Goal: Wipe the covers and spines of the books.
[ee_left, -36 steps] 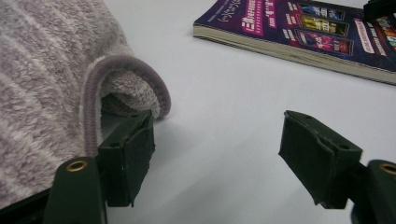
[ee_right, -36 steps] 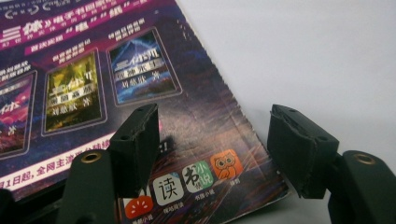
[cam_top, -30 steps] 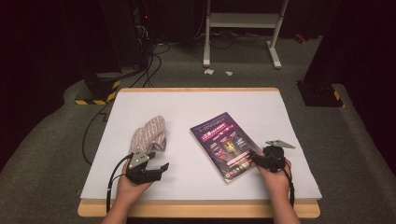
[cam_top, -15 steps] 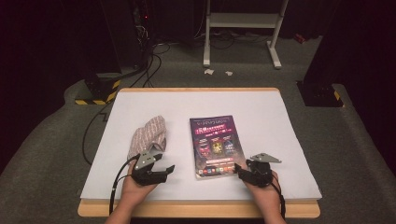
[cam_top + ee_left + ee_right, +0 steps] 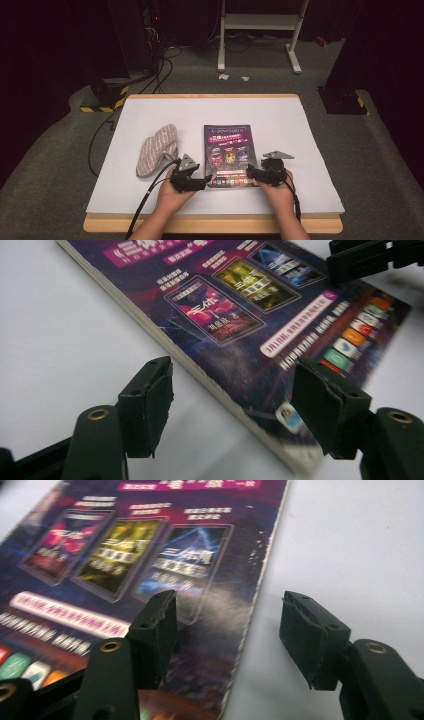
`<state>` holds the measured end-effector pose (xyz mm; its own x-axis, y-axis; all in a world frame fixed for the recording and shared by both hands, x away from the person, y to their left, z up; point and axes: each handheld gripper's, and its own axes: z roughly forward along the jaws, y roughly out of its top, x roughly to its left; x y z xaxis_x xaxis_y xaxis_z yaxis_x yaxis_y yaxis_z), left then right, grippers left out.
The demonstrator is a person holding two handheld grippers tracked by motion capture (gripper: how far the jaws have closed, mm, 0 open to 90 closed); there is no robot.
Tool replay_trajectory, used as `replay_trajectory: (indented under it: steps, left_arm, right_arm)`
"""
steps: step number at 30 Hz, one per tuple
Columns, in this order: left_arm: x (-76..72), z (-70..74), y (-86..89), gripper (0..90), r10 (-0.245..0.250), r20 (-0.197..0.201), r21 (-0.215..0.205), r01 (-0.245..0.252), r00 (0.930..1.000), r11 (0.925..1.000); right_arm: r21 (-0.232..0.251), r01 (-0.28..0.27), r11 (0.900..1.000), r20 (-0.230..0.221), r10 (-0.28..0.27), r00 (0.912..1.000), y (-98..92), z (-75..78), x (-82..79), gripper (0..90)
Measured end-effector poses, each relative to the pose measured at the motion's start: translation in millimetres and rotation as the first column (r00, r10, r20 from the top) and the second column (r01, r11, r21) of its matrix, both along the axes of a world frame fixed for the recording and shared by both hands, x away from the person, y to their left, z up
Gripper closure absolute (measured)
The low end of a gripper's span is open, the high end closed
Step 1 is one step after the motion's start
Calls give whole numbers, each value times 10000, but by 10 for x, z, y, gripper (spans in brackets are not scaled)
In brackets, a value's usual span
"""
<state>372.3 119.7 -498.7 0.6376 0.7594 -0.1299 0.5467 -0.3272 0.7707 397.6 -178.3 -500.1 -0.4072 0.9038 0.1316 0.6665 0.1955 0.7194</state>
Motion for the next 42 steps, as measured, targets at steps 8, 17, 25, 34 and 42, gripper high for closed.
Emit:
replay_trajectory:
  steps: [8,17,25,34,42]
  left_arm:
    - [133,-45,-55,357,259,-563,-121,-267,9981,9996]
    - [-116,-31,190,370,239,-203,495,-228,9995,9985]
    - [-250,-47,346,370,181,63,525,-184,9998,9985]
    - [-308,162,550,341,576,1070,416,-623,9926,9972]
    - [-49,508,1082,226,2023,1697,181,-2082,9645,9779]
  right_arm:
    - [52,-496,9988,112,496,9987,109,-18,-32,437]
    - [-6,-895,9960,207,895,9958,340,-27,-206,442]
    - [-36,-1310,9914,402,1311,9906,487,-44,-370,446]
    - [331,-1240,9917,984,1203,9878,363,59,-431,449]
    - [643,-954,9934,1139,877,9896,199,110,-439,449]
